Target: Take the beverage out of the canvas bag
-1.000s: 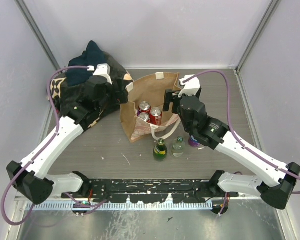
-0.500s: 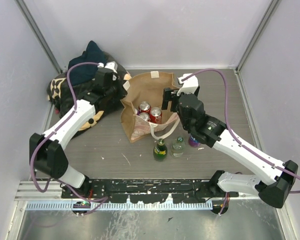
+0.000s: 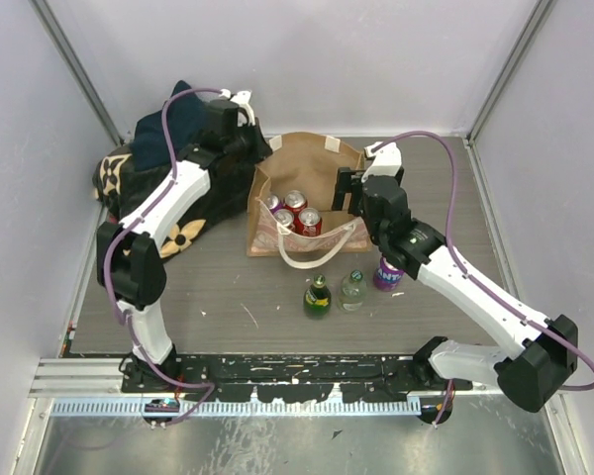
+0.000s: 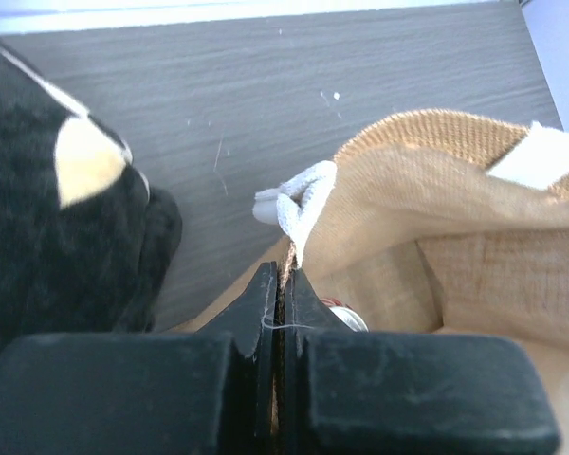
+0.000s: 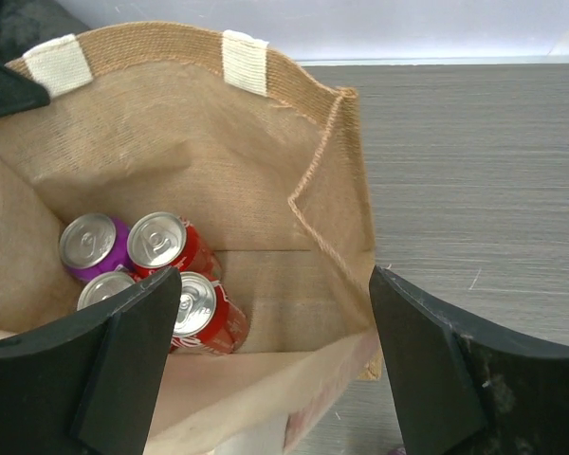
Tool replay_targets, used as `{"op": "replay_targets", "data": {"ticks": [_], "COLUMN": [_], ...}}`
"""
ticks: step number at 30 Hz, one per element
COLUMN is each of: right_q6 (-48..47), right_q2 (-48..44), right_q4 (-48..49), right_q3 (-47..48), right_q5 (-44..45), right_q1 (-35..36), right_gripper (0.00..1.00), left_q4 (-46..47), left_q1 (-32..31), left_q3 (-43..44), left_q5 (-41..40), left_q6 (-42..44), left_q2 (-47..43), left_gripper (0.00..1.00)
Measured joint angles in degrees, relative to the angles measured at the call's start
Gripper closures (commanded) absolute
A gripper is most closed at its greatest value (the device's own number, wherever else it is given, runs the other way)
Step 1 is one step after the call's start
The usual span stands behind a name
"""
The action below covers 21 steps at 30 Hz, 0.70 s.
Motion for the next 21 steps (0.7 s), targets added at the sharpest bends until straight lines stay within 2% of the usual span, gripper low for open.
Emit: {"op": "replay_targets", "data": {"ticks": [4,5,6,7,9,10,14,21], "right_q6": [0.20,0.17,0.17,0.15,0.13,0.13,-0.04,-0.04], "right_q2": [1.90,2.56,3.10,3.76,5.07,5.73,8.35,9.11], "right_q4": [1.70,2.45,2.97,3.67,4.44,4.66,5.62,5.77], "right_q3": [-0.04,-0.04,-0.04,0.00,0.31,0.66,2.23,2.67], "right_q5": [-2.49,-3.34,-3.87,-4.70,-6.08,-6.64,-9.38,-11.43], "right_q1": [-1.60,-2.05,-2.27,-2.56,-2.91,-3.10,-3.28,-3.28], "right_gripper": [0.14,0.14,0.14,0.14,0.14,0.14,0.14,0.14], "left_q4": [-0.46,-0.46,-0.46,-0.46,-0.28,-0.17,1.46,1.64], "left_q1": [0.20,0.31,0.48,0.70,1.16,1.40,3.15,4.46], "left_q3": [6.49,7.87,9.07,9.75,9.84,9.73,5.86,-1.84], "left_q5": [0.90,1.16,1.33,1.49,1.68,1.68,2.12,5.60], "left_q6": [1.40,1.60,1.66,1.77,2.27,2.49,1.36,0.44], "left_q2": [5.22,6.29,7.28,7.87,7.96,7.80,4.98,-4.92], "left_gripper": [1.00,0.93,0.77,0.52,0.08,0.01,0.02,0.02]}}
